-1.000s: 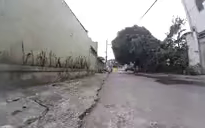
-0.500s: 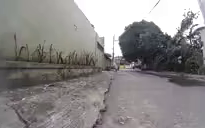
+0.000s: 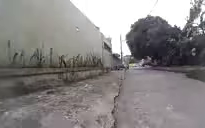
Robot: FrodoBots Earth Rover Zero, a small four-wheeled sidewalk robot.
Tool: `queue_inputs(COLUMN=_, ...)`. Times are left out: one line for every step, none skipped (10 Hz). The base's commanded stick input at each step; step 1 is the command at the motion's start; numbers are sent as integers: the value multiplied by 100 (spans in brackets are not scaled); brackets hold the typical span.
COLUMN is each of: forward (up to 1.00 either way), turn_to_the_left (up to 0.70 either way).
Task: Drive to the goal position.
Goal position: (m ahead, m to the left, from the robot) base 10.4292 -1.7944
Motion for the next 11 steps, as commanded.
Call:
queue_inputs(forward=100, turn_to_the_left=-39)
queue_inputs(forward=100, turn_to_the_left=-39)
queue_inputs(forward=100, turn_to_the_left=-39)
queue_inputs(forward=100, turn_to_the_left=-39)
queue_inputs(forward=100, turn_to_the_left=-39)
queue_inputs(forward=100, turn_to_the_left=-38)
queue_inputs(forward=100, turn_to_the_left=-33)
queue_inputs(forward=100, turn_to_the_left=-27)
queue_inputs(forward=45, turn_to_the_left=-10)
queue_inputs(forward=10, turn_to_the_left=0)
queue_inputs(forward=11, turn_to_the_left=0)
